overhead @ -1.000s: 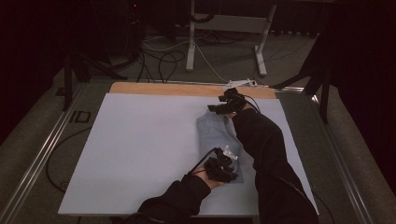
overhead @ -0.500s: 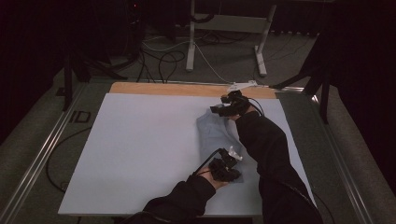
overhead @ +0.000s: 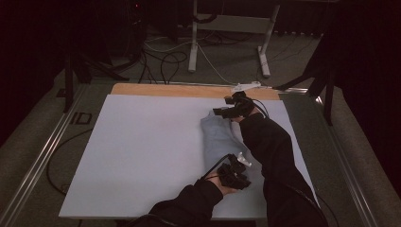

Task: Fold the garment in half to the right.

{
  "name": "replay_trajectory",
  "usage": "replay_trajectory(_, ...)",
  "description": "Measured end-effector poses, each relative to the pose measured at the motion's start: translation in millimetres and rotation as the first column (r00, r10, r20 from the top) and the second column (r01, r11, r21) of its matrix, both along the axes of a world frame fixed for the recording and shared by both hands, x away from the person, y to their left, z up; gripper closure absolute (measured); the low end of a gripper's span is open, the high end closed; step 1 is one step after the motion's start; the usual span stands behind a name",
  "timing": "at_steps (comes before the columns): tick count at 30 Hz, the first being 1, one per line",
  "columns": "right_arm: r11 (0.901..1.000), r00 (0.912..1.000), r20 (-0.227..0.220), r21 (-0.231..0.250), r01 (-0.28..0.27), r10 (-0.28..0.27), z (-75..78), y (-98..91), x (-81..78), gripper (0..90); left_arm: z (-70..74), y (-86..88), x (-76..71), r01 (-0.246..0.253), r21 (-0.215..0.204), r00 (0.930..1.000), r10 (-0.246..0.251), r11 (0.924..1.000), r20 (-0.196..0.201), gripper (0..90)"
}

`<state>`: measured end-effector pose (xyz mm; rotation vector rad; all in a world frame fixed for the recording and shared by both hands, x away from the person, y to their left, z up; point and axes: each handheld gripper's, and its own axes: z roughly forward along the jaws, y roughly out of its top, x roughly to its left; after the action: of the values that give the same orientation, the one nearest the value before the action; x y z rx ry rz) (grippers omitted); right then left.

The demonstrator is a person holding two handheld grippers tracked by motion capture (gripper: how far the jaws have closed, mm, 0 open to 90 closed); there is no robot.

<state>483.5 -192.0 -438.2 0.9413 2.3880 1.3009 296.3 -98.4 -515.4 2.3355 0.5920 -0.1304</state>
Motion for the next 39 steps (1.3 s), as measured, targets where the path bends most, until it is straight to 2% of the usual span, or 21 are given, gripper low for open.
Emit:
replay_trajectory(2, 0.9999, 0.9999, -0.004, 0.004, -0.014, 0.014, 0.4, 0.0, -0.1, 13.9, 0.5, -0.7, -4.1, 0.025, -0.01, 0.9997, -0.025, 0.9996, 0.0, 69.6)
replay_trajectory(4, 1.0, 0.9999, 0.011, 0.003, -0.002, 0.002, 0.8, 0.4, -0.5, 13.7, 1.9, -0.3, -7.8, 0.042, -0.025, 0.9991, -0.042, 0.9988, -0.008, 67.9)
replay_trajectory(6, 0.9999, 0.9997, 0.024, 0.01, 0.003, -0.004, 1.2, 0.2, -0.6, 13.4, 6.3, 2.1, -13.1, 0.046, -0.048, 0.9988, -0.045, 0.9978, 0.017, 63.1)
replay_trajectory(8, 0.9999, 0.9991, 0.041, 0.007, 0.009, -0.009, 2.4, 0.4, -1.4, 13.4, 12.4, 8.0, -17.7, 0.059, -0.07, 0.9966, -0.055, 0.9958, 0.061, 56.9)
replay_trajectory(12, 0.9999, 0.9989, 0.046, 0.007, 0.014, -0.014, 3.8, -0.6, -2.1, 11.6, 23.4, 24.2, -23.1, 0.056, -0.108, 0.9913, -0.042, 0.9926, 0.125, 46.4)
replay_trajectory(17, 0.9998, 0.998, 0.062, -0.017, 0.014, -0.013, 3.6, -3.1, -3.1, 11.3, 34.7, 48.1, -19.9, 0.033, -0.146, 0.9873, -0.009, 0.9887, 0.159, 33.7)
replay_trajectory(18, 0.9997, 0.9977, 0.067, -0.02, 0.012, -0.01, 3.3, -3.4, -3.1, 11.3, 38.2, 54.9, -18.6, 0.018, -0.163, 0.9856, 0.01, 0.9865, 0.169, 31.3)
replay_trajectory(19, 0.9997, 0.9977, 0.067, -0.02, 0.012, -0.01, 3.3, -3.4, -3.1, 11.3, 38.2, 54.9, -18.6, 0.018, -0.163, 0.9856, 0.01, 0.9865, 0.169, 28.5)
replay_trajectory(20, 0.9997, 0.9977, 0.068, -0.023, 0.011, -0.01, 2.6, -3.6, -3.2, 11.3, 42.7, 67.1, -15.7, 0.023, -0.193, 0.9841, 0.012, 0.9809, 0.177, 28.5)
replay_trajectory(21, 0.9993, 0.9973, 0.072, -0.032, 0.02, -0.018, 0.2, -4.1, -2.7, 11.3, 45.2, 72.4, -14.1, 0.021, -0.2, 0.9831, 0.016, 0.9796, 0.183, 19.1)
replay_trajectory(23, 0.9986, 0.999, 0.04, -0.046, 0.024, -0.022, -2.1, -3.7, -1.1, 11.3, 49.1, 82.3, -11.9, 0.014, -0.218, 0.9781, 0.032, 0.9759, 0.206, 14.9)
replay_trajectory(24, 0.9983, 0.9987, 0.038, -0.046, 0.036, -0.034, -3.2, -3.8, -0.7, 11.4, 50.7, 86.8, -11.1, 0.018, -0.229, 0.9771, 0.031, 0.9733, 0.211, 14.8)
replay_trajectory(25, 0.9987, 0.9987, 0.033, -0.03, 0.041, -0.04, -4.5, -4.5, -0.2, 11.3, 52.1, 91.0, -10.4, 0.017, -0.232, 0.9756, 0.035, 0.9726, 0.217, 13.2)
replay_trajectory(28, 0.998, 0.9983, 0.009, -0.027, 0.057, -0.057, -8.4, -5.0, 1.7, 10.8, 55.6, 103.6, -8.5, 0.022, -0.259, 0.9744, 0.038, 0.9656, 0.221, 1.3)
replay_trajectory(30, 0.9974, 0.998, -0.004, -0.035, 0.063, -0.063, -12.5, -5.1, 2.8, 10.6, 57.4, 113.1, -8.8, 0.024, -0.281, 0.9697, 0.045, 0.9595, 0.24, 0.3)
replay_trajectory(31, 0.9967, 0.9974, -0.011, -0.039, 0.071, -0.072, -14.9, -5.6, 3.6, 10.7, 58.3, 118.3, -9.4, 0.026, -0.281, 0.9664, 0.048, 0.9593, 0.253, 0.1)
replay_trajectory(33, 0.9953, 0.996, -0.029, -0.052, 0.082, -0.084, -20.2, -7.2, 5.2, 11.2, 58.2, 129.9, -11.9, 0.028, -0.3, 0.9576, 0.06, 0.9536, 0.282, 0.1)
replay_trajectory(34, 0.9943, 0.9949, -0.039, -0.056, 0.091, -0.093, -23.1, -8.3, 6.0, 13.3, 58.1, 136.4, -12.6, 0.021, -0.295, 0.9553, 0.068, 0.9552, 0.288, 0.0)
replay_trajectory(37, 0.9918, 0.9904, -0.066, -0.048, 0.119, -0.122, -31.4, -13.6, 8.4, 18.0, 56.0, 159.1, -14.7, -0.005, -0.32, 0.9541, 0.1, 0.9475, 0.282, 0.1)
replay_trajectory(39, 0.9907, 0.9875, -0.088, -0.05, 0.127, -0.131, -36.2, -16.2, 10.3, 21.8, 53.7, 174.7, -16.4, -0.032, -0.315, 0.9513, 0.125, 0.9486, 0.282, 0.1)
